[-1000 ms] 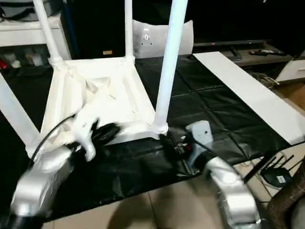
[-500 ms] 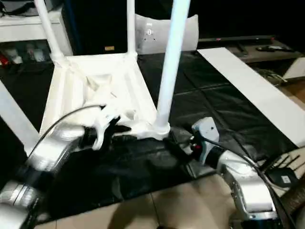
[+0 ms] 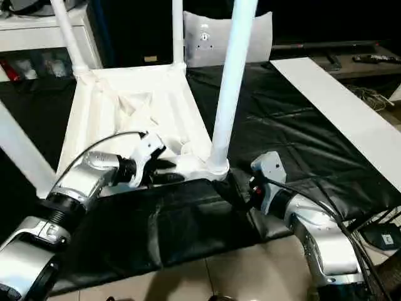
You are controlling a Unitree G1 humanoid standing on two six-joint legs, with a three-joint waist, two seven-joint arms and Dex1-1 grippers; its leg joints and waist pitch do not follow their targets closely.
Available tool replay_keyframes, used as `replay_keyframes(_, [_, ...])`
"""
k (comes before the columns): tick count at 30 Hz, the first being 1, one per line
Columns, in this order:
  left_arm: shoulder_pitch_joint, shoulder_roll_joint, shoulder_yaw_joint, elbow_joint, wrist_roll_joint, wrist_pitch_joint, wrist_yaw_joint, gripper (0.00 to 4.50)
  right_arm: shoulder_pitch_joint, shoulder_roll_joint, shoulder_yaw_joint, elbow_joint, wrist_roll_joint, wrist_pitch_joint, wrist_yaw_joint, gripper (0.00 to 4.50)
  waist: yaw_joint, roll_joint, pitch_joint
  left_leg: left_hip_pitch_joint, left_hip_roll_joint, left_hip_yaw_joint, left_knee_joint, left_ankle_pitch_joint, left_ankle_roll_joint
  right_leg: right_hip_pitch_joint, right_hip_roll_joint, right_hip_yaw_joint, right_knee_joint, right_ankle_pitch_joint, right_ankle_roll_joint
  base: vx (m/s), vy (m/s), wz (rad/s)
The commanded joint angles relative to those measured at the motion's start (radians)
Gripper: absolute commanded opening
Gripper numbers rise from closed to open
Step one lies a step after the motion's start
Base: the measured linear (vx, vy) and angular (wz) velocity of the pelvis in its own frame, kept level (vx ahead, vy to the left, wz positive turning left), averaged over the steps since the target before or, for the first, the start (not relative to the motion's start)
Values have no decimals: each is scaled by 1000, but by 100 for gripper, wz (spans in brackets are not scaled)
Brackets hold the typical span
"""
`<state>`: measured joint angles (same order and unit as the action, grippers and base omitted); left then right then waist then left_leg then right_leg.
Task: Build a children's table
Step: Rotate leg to tighten
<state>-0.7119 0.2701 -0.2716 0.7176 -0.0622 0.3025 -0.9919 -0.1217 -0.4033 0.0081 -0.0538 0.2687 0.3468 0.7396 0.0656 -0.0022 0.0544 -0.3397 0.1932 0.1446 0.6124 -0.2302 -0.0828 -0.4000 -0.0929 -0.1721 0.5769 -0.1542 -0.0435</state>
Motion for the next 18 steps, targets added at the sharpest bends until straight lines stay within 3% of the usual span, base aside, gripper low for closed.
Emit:
replay_keyframes(1, [-10, 0, -11, 15, 15, -26, -11, 176, -10, -4, 5, 10, 3, 1, -1, 450, 6, -11, -60, -5, 31, 1, -74, -146, 65, 65, -77, 60, -106, -481, -22, 0, 0, 0])
replay_keyframes(3, [-18, -5, -12, 35, 20, -46, -6, 164, -9, -3, 8, 8, 3, 1, -1, 450, 5, -12, -63, -7, 30, -1, -75, -145, 59, 67, -77, 58, -108, -490, 3, 0, 0, 0])
replay_keyframes(6, [-30, -14, -8, 69, 28, -88, -17, 139, -7, -1, 12, 2, 3, 3, -1, 450, 6, -14, -66, -9, 29, -2, -74, -128, 63, 67, -77, 59, -105, -466, 6, 0, 0, 0])
replay_keyframes(12, [-50, -26, -24, 120, 49, -224, -33, 90, -3, -2, 20, -5, 3, 3, 5, 450, 16, -13, -71, -14, 31, -2, -74, -76, 76, 70, -77, 65, -92, -391, -15, 0, 0, 0])
replay_keyframes(17, [-68, -33, -29, 158, 64, -252, -47, 52, -1, -4, 24, -10, 4, 2, 11, 450, 27, -13, -76, -14, 38, -2, -74, -34, 88, 72, -78, 72, -74, -288, -60, 0, 0, 0])
replay_keyframes(18, [-74, -34, -33, 173, 73, -256, -45, 45, 0, -5, 25, -12, 6, 3, 13, 450, 29, -8, -75, -15, 37, -1, -74, -30, 89, 72, -78, 72, -72, -276, -67, 0, 0, 0])
